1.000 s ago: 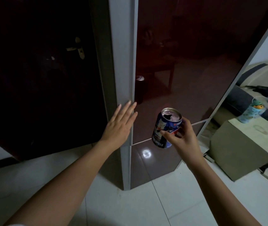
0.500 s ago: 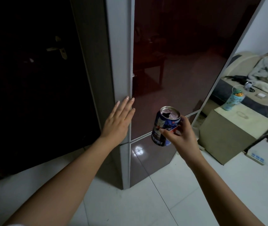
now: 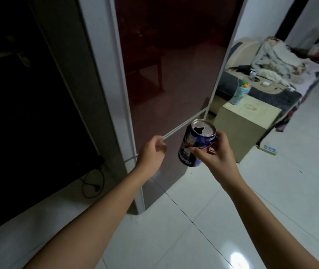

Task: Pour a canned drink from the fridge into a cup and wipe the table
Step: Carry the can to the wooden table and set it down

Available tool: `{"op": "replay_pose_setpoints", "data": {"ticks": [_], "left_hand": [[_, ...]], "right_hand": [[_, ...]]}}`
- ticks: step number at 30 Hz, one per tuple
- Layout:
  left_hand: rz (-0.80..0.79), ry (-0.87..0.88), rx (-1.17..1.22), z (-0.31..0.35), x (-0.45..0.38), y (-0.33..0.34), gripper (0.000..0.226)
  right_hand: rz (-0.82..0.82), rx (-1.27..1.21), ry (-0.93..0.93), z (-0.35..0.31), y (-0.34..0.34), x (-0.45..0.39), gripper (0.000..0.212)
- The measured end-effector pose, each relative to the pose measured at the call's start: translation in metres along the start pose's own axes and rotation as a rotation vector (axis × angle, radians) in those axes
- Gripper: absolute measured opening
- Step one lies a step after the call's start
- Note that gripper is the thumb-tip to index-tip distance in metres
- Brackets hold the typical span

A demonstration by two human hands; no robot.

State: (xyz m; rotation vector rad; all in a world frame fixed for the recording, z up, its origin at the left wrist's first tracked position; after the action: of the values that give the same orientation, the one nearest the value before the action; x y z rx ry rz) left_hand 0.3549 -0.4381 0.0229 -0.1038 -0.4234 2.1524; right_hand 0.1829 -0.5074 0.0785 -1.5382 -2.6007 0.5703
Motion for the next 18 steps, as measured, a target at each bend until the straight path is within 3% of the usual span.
{"op": "replay_pose_setpoints", "data": {"ticks": [2, 6, 11, 18], "left_hand": [[-0.097, -0.174, 0.221, -0.007, 0.006, 0.033, 0.016], [-0.300, -0.369, 0.458, 0.001, 0.033, 0.098, 0.033], [-0.531, -0.499, 0.554, 0.015, 0.076, 0.181, 0.040], [-0.814, -0.590, 0.499, 0.029, 0.160, 0.292, 0.046]], "right_hand": [[0.036, 0.017, 0.016, 0.007, -0.018, 0.012, 0.057], [0.131, 0.041, 0.057, 0.026, -0.063, 0.040, 0.057], [0.265, 0.063, 0.119, 0.050, -0.129, 0.090, 0.059], [0.438, 0.103, 0.213, 0.077, -0.222, 0.189, 0.062]]}}
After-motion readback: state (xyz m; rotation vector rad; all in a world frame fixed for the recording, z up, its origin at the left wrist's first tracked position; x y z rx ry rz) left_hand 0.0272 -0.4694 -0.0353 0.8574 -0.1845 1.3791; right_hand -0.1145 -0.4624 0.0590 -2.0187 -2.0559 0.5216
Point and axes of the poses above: each hand's wrist, its own x-axis away from the middle knuckle, its own y-axis out of the palm, z = x × y, the point moved 8 cm from there along -x, towards the middle knuckle, and after that the axes turned 6 degrees about x, right-handed, at the moved point
